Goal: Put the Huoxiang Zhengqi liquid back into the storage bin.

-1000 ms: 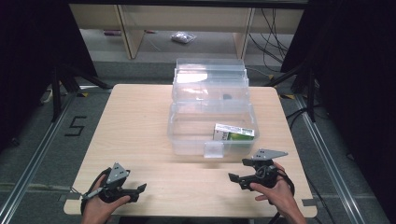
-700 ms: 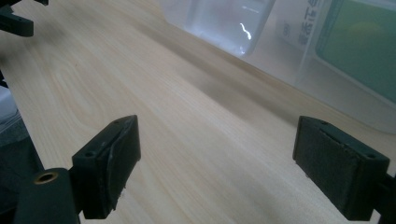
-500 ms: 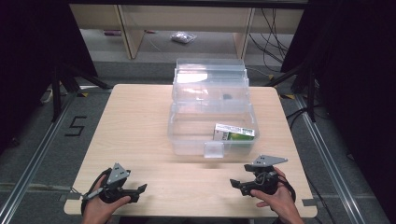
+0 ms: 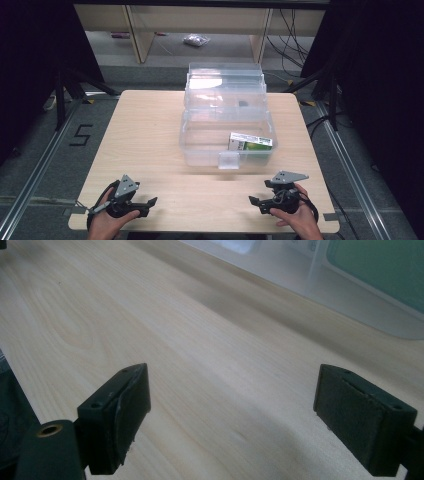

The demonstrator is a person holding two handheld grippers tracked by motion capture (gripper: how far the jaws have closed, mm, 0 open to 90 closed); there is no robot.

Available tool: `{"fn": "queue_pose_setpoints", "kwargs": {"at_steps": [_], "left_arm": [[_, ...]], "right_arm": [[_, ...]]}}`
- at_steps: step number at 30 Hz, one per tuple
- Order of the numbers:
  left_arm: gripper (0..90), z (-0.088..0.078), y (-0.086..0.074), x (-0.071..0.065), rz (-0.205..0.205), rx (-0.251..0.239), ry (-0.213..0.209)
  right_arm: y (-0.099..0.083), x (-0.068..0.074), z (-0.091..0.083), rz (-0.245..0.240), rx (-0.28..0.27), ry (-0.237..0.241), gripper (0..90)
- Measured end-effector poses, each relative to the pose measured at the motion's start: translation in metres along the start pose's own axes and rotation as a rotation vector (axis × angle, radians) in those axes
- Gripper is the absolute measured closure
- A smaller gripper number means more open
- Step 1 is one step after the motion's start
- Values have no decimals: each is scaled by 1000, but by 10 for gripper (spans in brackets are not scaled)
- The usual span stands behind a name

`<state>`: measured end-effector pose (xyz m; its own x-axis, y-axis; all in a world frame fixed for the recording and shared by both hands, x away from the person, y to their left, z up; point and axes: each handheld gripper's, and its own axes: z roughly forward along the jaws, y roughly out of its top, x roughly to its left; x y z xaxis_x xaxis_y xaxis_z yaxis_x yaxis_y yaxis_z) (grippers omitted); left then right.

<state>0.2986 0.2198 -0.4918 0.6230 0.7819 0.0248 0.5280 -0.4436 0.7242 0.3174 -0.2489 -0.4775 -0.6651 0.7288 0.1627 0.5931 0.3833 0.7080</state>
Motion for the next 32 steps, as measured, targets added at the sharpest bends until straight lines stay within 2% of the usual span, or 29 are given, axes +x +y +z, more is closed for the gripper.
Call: {"fn": "queue_pose_setpoints", "kwargs": {"at_steps": [1, 2, 3, 7, 8, 10, 14, 15, 18, 19, 20, 21, 23, 24, 25, 26, 28, 29, 32], "left_arm": [[184, 0, 0, 0, -1, 1, -1], [184, 0, 0, -1, -3, 1, 1], [184, 0, 0, -1, -4, -2, 2], [184, 0, 0, -1, -5, -1, 1], [184, 3, 0, -5, -55, -40, -3], [184, 3, 0, -5, -55, -40, -1], [178, 3, 0, -5, -55, -40, 0], [177, 1, 0, -2, -23, -18, -4], [167, 1, 0, -2, -21, -19, 0], [165, 0, 0, 0, 1, 3, -2], [165, 1, 0, 0, -1, -3, -3], [163, 4, -1, -4, -63, -58, -5], [158, 4, 0, -4, -66, -58, -3], [157, 3, 0, -4, -54, -47, 1], [156, 0, 0, 0, -6, -6, 5], [154, 1, 0, -2, -36, -29, -1], [152, 3, 0, -5, -70, -48, 0], [152, 2, 0, -3, -54, -33, 10], [151, 2, 0, -2, -52, -31, 6]], "right_arm": [[-1, 0, 0, -2, -1, -2, 161], [-1, -2, 0, -28, -2, -10, 161], [-1, 0, 0, -4, 11, -11, 161], [-3, 0, 0, -32, 6, -21, 161], [-4, 1, 0, -19, 14, -17, 161], [-5, 2, -1, -18, 24, -17, 161], [-7, 2, -1, -46, 24, -13, 161], [-8, 2, 0, -47, 24, -13, 161], [-8, 2, 1, -58, 27, -15, 162], [-8, 2, 1, -56, 31, -6, 162], [-8, 3, 1, -53, 31, -7, 162], [-8, 3, 0, -53, 29, -7, 162], [-8, 3, 0, -54, 28, -13, 162], [-8, 4, -1, -25, 34, -17, 162], [-7, 1, 0, -61, 23, -19, 162], [-7, 1, -1, -59, 21, -28, 162], [-7, 1, -1, -56, 20, -31, 162], [-7, 1, -1, -57, 22, -30, 162], [-7, 2, 0, -47, 28, -26, 162]]}}
